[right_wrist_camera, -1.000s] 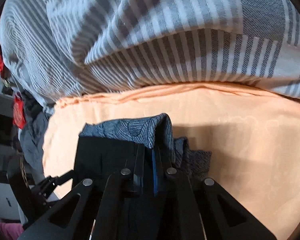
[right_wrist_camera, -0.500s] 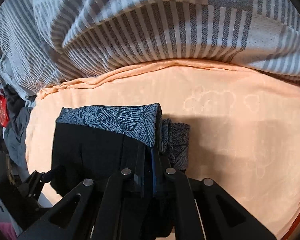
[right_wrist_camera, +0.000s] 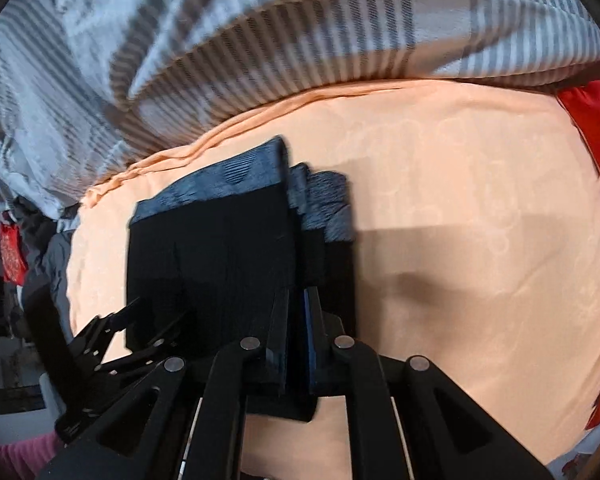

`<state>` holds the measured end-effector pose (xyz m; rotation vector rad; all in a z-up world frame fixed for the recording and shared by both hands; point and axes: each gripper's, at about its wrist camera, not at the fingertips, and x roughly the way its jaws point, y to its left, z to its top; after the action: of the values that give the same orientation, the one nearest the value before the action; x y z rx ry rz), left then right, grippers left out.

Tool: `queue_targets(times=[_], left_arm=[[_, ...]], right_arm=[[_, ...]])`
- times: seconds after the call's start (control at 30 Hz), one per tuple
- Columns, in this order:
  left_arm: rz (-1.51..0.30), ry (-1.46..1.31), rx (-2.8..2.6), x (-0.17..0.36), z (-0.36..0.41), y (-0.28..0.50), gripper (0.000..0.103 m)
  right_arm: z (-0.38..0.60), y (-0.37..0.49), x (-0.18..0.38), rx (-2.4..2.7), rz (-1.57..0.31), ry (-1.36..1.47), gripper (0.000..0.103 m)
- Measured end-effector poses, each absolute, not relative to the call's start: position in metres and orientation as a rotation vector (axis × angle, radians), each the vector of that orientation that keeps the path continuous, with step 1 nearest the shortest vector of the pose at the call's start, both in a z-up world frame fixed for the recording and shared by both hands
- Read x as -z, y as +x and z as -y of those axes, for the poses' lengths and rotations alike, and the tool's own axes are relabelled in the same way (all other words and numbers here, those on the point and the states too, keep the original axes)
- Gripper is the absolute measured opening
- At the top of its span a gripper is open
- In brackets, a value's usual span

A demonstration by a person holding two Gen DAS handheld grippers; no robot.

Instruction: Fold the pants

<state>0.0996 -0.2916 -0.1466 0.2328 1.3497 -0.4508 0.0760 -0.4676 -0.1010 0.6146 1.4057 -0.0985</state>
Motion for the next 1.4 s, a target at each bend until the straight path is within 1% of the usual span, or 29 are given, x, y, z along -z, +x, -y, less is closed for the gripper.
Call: queue_targets(times=[0.23, 0.4, 0.7, 0.73, 1.03, 1.33, 1.37, 1.4], left_arm=[[-1.346, 0.234, 0.449, 0.145, 0.291, 0.098, 0.083], [-1.340, 0.266, 0.452, 0.147, 0.296, 0.096, 0.083], [-1.327, 0.280, 0.465, 0.150, 0.304, 0.092, 0.083], [-1.326, 0.281, 0.469, 0.150, 0.304, 0.092, 0.084], [-1.347, 0.267, 0.480, 0.145, 0.299, 0.093, 0.085], [-1.385, 0.228, 0.497, 0.138, 0.282, 0.102, 0.085], [-1.382, 0.222, 0.495, 0.135, 0.277, 0.106, 0.085], [-1.377, 0.214, 0.495, 0.133, 0.271, 0.111, 0.085]], right_arm=[[0.439, 0.076, 0.115, 0.027, -1.456, 0.617, 0.008], [0.428, 0.068, 0.137, 0.046, -1.558, 0.503, 0.007], [0.433, 0.061, 0.144, 0.052, -1.527, 0.529, 0.007], [0.432, 0.060, 0.143, 0.055, -1.518, 0.527, 0.007], [0.422, 0.057, 0.135, 0.091, -1.485, 0.459, 0.007], [0.433, 0.053, 0.130, 0.098, -1.477, 0.559, 0.008], [0.437, 0.052, 0.127, 0.093, -1.466, 0.593, 0.009], [0.443, 0.050, 0.124, 0.090, -1.455, 0.623, 0.016]])
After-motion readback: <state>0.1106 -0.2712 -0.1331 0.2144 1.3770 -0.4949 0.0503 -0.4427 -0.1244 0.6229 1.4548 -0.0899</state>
